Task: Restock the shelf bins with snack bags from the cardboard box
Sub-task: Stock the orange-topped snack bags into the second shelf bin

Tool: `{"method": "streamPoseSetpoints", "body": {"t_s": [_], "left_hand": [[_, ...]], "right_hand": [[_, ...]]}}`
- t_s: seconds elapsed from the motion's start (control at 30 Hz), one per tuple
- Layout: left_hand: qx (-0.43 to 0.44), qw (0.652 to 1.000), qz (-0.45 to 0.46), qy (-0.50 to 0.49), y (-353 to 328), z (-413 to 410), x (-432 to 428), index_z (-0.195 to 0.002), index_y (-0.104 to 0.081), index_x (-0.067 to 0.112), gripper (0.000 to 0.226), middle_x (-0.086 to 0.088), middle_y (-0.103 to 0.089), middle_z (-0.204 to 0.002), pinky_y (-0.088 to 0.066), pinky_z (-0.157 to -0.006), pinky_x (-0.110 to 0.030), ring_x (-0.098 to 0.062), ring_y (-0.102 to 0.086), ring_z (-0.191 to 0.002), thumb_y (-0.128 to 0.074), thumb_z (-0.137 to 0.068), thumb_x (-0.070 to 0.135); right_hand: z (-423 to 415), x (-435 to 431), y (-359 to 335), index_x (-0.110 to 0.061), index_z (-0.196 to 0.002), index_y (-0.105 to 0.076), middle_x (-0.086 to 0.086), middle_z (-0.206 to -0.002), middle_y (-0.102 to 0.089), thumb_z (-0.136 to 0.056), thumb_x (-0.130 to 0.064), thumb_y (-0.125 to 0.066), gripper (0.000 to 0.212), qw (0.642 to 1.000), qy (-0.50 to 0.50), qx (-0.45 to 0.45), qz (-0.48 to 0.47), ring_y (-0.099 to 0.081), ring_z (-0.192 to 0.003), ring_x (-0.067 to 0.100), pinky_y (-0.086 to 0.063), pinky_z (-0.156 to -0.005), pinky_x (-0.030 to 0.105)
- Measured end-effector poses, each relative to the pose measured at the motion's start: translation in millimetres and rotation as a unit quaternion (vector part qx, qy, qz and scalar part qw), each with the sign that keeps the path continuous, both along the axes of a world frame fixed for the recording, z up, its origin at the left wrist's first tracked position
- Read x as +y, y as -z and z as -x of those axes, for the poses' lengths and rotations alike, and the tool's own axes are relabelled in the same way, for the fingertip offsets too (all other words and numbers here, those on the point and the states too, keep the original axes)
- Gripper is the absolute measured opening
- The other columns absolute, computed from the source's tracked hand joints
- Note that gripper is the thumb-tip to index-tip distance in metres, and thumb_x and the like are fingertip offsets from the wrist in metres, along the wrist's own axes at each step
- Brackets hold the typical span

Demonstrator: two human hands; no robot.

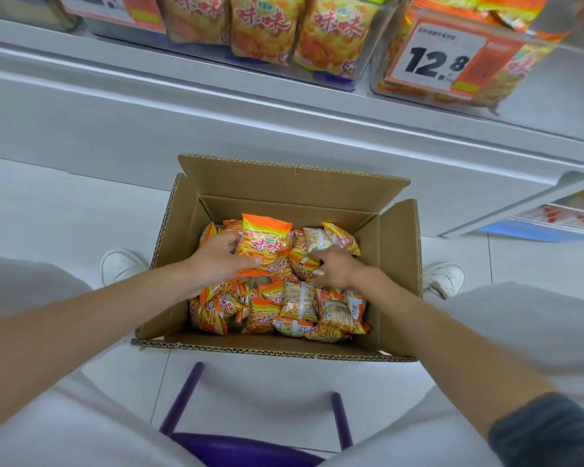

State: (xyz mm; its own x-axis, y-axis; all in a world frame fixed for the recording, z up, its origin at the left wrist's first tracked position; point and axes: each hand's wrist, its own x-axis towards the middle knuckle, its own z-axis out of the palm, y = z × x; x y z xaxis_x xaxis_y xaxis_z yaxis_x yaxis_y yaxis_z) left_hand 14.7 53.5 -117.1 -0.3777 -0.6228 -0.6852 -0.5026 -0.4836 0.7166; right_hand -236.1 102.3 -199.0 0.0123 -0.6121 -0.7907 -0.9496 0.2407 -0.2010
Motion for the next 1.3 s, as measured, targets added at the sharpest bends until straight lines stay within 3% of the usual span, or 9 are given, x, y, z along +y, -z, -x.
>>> {"method": "streamPoseSetpoints", "body": {"t_s": [0.07, 0.17, 0.27, 0.4, 0.5, 0.77, 0.93, 1.07, 1.3], "left_hand": [[0.0, 1.0, 0.001, 0.008, 2.7, 1.3, 2.5, -0.13, -0.053, 0.017, 0.045, 0.001, -0.06, -0.126, -0.051, -0.08, -0.021, -0.014, -0.058, -0.114, -0.069, -0.088, 0.014], [0.0, 1.0, -0.007, -0.002, 3.4, 0.1, 2.5, -0.131, -0.053, 0.017, 0.045, 0.002, -0.062, -0.123, -0.052, -0.072, -0.019, -0.012, -0.06, -0.11, -0.069, -0.089, 0.014], [0.003, 0.999, -0.012, -0.037, 1.3, -1.5, -1.3, -0.129, -0.052, 0.018, 0.042, 0.003, -0.063, -0.117, -0.054, -0.071, -0.021, -0.013, -0.062, -0.107, -0.067, -0.09, 0.014], [0.003, 0.999, 0.013, -0.051, -6.6, 1.7, -8.6, -0.14, -0.04, 0.02, 0.051, -0.002, -0.054, -0.133, -0.055, -0.085, -0.034, -0.021, -0.057, -0.118, -0.062, -0.094, 0.014], [0.012, 0.999, 0.007, -0.037, -16.5, 9.8, -11.8, -0.143, -0.033, 0.024, 0.054, 0.0, -0.051, -0.137, -0.054, -0.094, -0.04, -0.02, -0.056, -0.12, -0.059, -0.096, 0.015], [0.06, 0.995, -0.017, -0.079, -32.0, 24.1, -16.5, -0.145, -0.027, 0.025, 0.052, 0.0, -0.048, -0.142, -0.058, -0.086, -0.035, -0.02, -0.055, -0.12, -0.051, -0.1, 0.02], [0.075, 0.984, -0.024, -0.162, -34.8, 26.0, -25.0, -0.143, -0.028, 0.019, 0.046, 0.006, -0.043, -0.134, -0.058, -0.085, -0.038, -0.01, -0.052, -0.102, -0.048, -0.101, 0.019], [0.094, 0.973, -0.071, -0.198, -34.1, 24.8, -25.9, -0.138, -0.039, 0.02, 0.041, -0.006, -0.047, -0.14, -0.06, -0.067, -0.034, -0.025, -0.052, -0.122, -0.051, -0.099, 0.018], [0.228, 0.949, -0.077, -0.206, -56.3, 28.9, -22.6, -0.133, -0.048, 0.03, 0.047, 0.0, -0.06, -0.128, -0.056, -0.089, -0.047, -0.02, -0.061, -0.115, -0.04, -0.096, 0.058]], "right_hand": [[-9.7, 14.1, 17.2, -0.029, -0.149, -0.028, 0.016, -0.15, -0.025, -0.092, -0.033, -0.063, 0.068, 0.994, -0.076, 0.068, 0.035, -0.022, -0.139, 0.041, -0.039, -0.104, 0.052], [-8.1, 12.9, 24.3, -0.019, -0.138, -0.038, 0.015, -0.134, -0.042, -0.096, -0.016, -0.055, 0.046, 0.985, -0.063, 0.089, 0.134, -0.033, -0.131, 0.037, -0.047, -0.092, 0.048], [2.8, -5.5, -1.1, -0.015, -0.112, -0.044, 0.006, -0.097, -0.055, -0.091, -0.009, -0.06, 0.027, 0.978, 0.123, -0.073, 0.15, -0.055, -0.095, 0.027, -0.046, -0.073, 0.037], [5.1, -31.8, -79.9, -0.012, -0.099, -0.057, 0.002, -0.093, -0.064, -0.092, -0.005, -0.058, 0.009, 0.874, 0.341, -0.336, 0.085, -0.061, -0.08, 0.013, -0.05, -0.06, 0.021], [1.0, -37.9, -123.0, -0.013, -0.101, -0.066, 0.002, -0.093, -0.069, -0.096, -0.007, -0.05, 0.017, 0.837, 0.328, -0.435, 0.057, -0.065, -0.082, 0.011, -0.052, -0.067, 0.022], [-7.7, -42.4, -153.2, -0.015, -0.123, -0.064, 0.005, -0.097, -0.071, -0.099, -0.014, -0.051, 0.028, 0.842, 0.311, -0.424, 0.123, -0.067, -0.086, 0.014, -0.057, -0.079, 0.033], [-10.9, -43.6, -152.7, -0.024, -0.135, -0.051, 0.003, -0.085, -0.064, -0.1, -0.002, -0.041, 0.042, 0.749, 0.375, -0.522, 0.159, -0.063, -0.078, 0.015, -0.055, -0.07, 0.03], [-20.8, -45.7, -149.5, -0.015, -0.111, -0.054, 0.009, -0.091, -0.062, -0.097, 0.001, -0.048, 0.022, 0.689, 0.411, -0.568, 0.183, -0.065, -0.083, 0.019, -0.058, -0.073, 0.033], [-21.1, -40.1, -133.5, -0.016, -0.09, -0.056, 0.006, -0.093, -0.068, -0.087, 0.001, -0.066, 0.021, 0.761, 0.349, -0.478, 0.266, -0.063, -0.089, 0.021, -0.05, -0.086, 0.031]]}}
